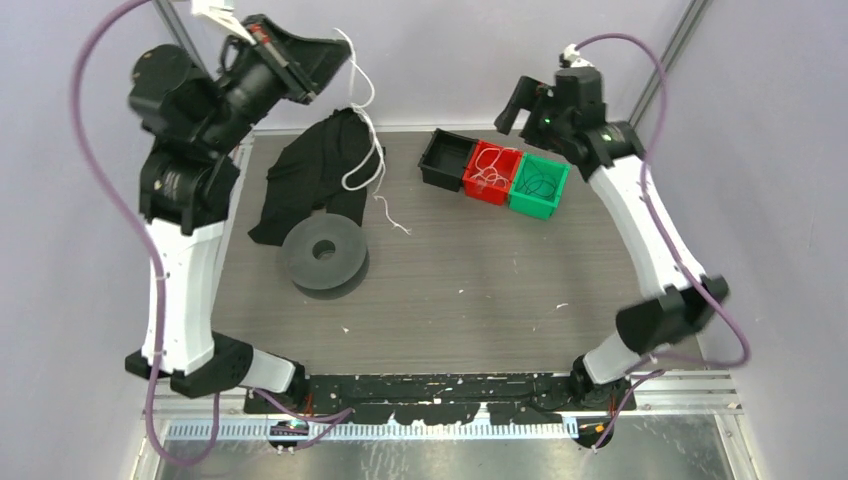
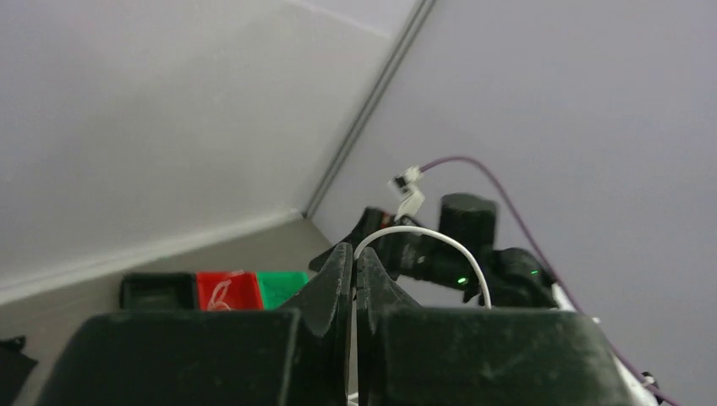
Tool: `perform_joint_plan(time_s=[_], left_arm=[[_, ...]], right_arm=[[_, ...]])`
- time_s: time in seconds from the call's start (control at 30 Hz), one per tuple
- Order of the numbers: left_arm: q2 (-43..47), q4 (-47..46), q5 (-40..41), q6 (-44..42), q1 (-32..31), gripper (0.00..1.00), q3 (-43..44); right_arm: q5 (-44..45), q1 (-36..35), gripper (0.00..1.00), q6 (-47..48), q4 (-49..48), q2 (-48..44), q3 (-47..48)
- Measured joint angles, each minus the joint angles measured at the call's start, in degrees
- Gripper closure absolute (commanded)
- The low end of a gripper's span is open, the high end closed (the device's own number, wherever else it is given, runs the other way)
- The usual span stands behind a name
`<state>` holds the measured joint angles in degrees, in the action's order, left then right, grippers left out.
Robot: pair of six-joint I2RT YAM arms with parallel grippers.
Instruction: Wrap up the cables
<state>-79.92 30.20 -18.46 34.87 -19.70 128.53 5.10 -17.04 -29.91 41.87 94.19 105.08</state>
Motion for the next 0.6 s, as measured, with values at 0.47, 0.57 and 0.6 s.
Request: perform_joint_plan(time_s=[0.47,0.57,0.6], left_arm=[[-1.25,2.86,-11.19,3.28,-6.88,1.00,-23.74],[-1.92,5.60,-12.96,0.63,-8.57,1.00,-24.13],[-1.97,6.19,-13.57,-0.17,-8.90,1.00,-23.98]], right_arm=[[-27.30,-0.55,0.13,-2.34,-10.93,-28.96,-21.86],[-30.77,-3.23,0.13,-6.80,-15.45,-28.00,-24.46],[-31.36,-4.52,0.13,-7.85,-16.63,-27.41,-24.85]])
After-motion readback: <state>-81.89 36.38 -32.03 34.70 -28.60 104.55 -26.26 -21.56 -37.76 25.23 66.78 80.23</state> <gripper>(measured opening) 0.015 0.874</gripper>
